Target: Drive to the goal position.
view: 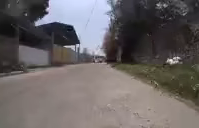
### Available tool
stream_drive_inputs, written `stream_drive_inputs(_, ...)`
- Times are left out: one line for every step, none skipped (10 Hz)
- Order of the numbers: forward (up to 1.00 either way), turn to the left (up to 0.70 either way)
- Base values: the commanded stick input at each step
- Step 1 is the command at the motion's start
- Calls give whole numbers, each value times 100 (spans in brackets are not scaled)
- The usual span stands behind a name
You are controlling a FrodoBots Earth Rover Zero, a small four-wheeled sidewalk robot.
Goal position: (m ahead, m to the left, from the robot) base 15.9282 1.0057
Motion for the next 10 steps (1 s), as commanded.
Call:
stream_drive_inputs(100, 0)
stream_drive_inputs(100, 0)
stream_drive_inputs(100, 0)
stream_drive_inputs(100, 0)
stream_drive_inputs(100, 0)
stream_drive_inputs(100, 0)
stream_drive_inputs(100, -2)
stream_drive_inputs(100, -2)
stream_drive_inputs(100, -2)
stream_drive_inputs(100, -1)
